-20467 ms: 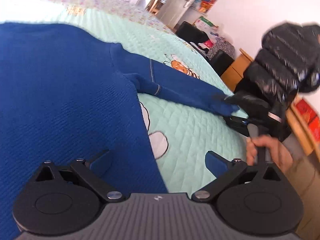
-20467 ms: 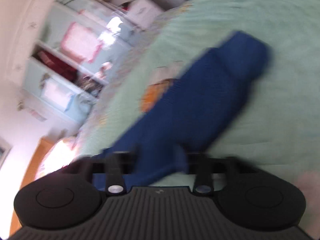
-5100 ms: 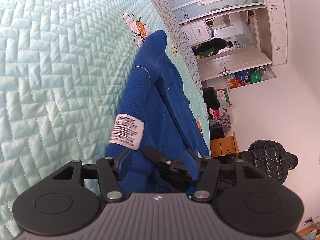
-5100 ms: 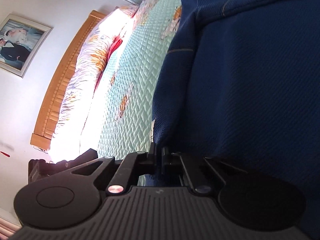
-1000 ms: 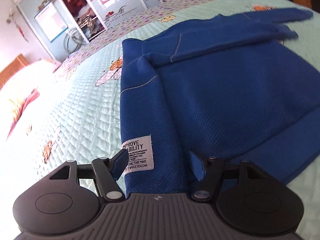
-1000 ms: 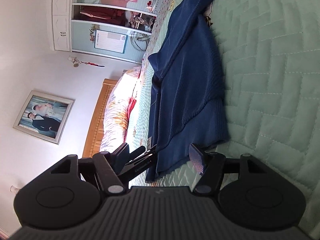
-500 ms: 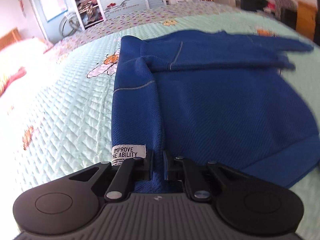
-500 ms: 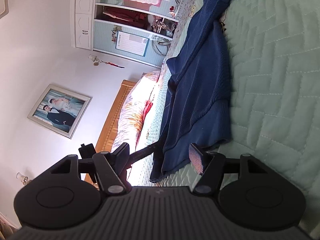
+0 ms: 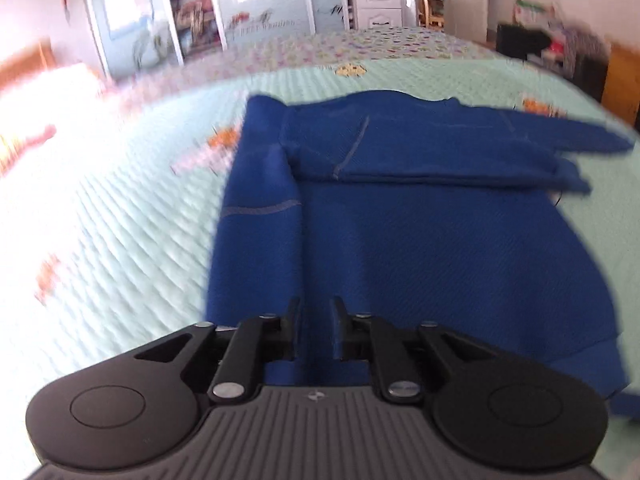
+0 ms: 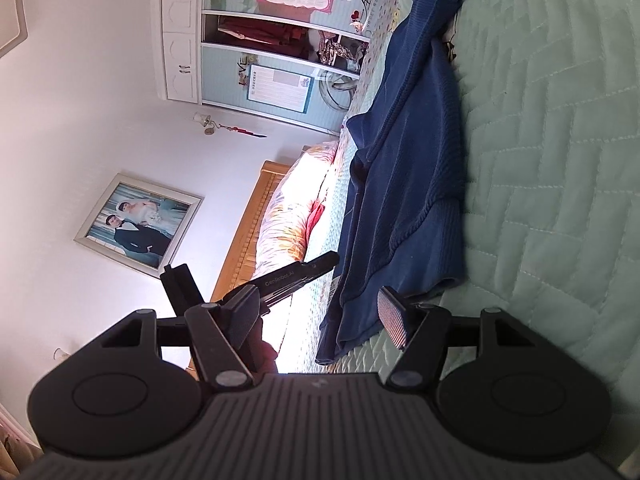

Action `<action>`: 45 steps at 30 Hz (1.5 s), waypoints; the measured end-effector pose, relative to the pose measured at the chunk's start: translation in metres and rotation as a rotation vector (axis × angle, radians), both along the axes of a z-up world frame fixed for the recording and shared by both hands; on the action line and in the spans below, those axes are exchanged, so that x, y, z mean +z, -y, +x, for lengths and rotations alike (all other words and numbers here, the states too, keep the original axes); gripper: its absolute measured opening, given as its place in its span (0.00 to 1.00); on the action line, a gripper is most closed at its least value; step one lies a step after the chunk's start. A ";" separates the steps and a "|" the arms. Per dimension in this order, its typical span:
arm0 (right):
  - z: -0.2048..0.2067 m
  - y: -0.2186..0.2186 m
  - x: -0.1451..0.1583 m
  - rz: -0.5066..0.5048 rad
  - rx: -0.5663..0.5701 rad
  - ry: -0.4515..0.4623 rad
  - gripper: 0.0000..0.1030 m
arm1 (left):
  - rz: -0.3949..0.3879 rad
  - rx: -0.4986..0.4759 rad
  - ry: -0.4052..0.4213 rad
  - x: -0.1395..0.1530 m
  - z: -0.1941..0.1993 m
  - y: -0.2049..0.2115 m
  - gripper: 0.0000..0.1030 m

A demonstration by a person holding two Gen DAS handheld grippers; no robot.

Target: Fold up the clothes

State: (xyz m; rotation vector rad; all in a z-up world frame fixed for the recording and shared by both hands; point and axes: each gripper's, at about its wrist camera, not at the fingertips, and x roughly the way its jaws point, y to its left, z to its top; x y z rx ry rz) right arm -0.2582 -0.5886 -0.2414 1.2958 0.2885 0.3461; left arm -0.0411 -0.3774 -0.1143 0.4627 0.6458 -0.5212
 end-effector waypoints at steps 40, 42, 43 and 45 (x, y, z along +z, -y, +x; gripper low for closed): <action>-0.005 -0.002 -0.005 0.139 -0.006 0.059 0.65 | -0.006 -0.030 -0.101 -0.020 -0.016 -0.025 0.13; -0.005 -0.002 -0.006 0.140 -0.006 0.060 0.65 | -0.062 -0.020 -0.138 -0.018 -0.013 -0.032 0.26; -0.004 -0.002 -0.006 0.141 -0.006 0.060 0.65 | -0.110 -0.016 -0.168 -0.016 -0.012 -0.035 0.34; -0.004 -0.002 -0.006 0.140 -0.006 0.061 0.65 | -0.238 -0.002 -0.241 -0.013 -0.002 -0.044 0.57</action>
